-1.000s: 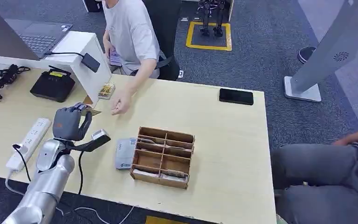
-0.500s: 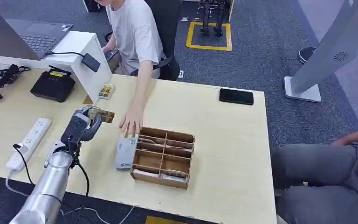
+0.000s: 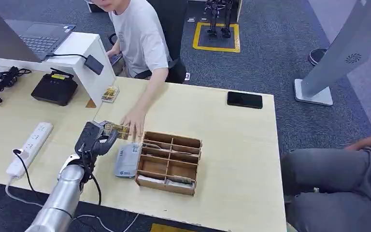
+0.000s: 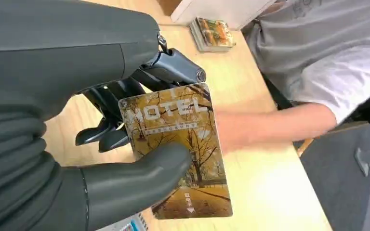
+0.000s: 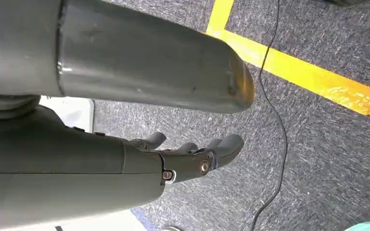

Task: Pass the card to the sensor for recognition and then transmit it.

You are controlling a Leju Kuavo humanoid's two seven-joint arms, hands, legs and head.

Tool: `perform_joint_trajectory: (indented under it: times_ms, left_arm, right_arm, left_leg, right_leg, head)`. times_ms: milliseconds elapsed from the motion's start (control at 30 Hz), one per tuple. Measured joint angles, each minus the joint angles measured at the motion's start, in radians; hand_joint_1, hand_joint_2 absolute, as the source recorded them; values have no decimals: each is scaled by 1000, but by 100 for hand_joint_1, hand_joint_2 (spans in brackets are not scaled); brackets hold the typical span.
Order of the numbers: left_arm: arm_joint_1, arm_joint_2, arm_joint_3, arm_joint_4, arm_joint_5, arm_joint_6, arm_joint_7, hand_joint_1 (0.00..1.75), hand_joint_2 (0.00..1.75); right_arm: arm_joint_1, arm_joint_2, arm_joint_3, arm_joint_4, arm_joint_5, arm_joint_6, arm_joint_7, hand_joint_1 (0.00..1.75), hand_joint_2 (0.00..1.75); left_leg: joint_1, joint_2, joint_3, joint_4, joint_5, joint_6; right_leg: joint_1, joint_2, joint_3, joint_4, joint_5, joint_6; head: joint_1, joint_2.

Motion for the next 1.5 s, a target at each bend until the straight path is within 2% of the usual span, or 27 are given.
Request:
perform_joint_trajectory:
  times_ms: [267, 433, 667, 1300, 1500]
  left_arm:
    - [0, -28, -27, 75, -23, 21, -11, 175, 175]
    - [1, -45, -38, 122, -52, 61, -29, 175, 175]
    - [-1, -50, -42, 157, -68, 83, -36, 175, 175]
    - [-7, -51, -42, 179, -59, 82, -39, 175, 175]
    - [1, -11, -41, 179, -13, 25, -58, 175, 175]
  right_arm:
    - [0, 0, 0, 0, 6, 4, 1, 0, 0]
    - [0, 0, 0, 0, 10, 4, 4, 0, 0]
    - [1, 0, 0, 0, 13, 3, 1, 0, 0]
    - [1, 0, 0, 0, 13, 2, -2, 0, 0]
    - [2, 0, -1, 0, 12, 8, 0, 0, 0]
  left_leg:
    - [0, 0, 0, 0, 0, 0]
    - [0, 0, 0, 0, 0, 0]
    - [0, 0, 0, 0, 0, 0]
    - [0, 0, 0, 0, 0, 0]
    - [0, 0, 0, 0, 0, 0]
  right_leg:
    - [0, 0, 0, 0, 0, 0]
    - [0, 0, 0, 0, 0, 0]
    - [0, 0, 0, 0, 0, 0]
    - [0, 0, 0, 0, 0, 0]
    - [0, 0, 0, 0, 0, 0]
  head:
    - [0, 0]
    - [0, 0]
    - [0, 0]
    - [0, 0]
    - [0, 0]
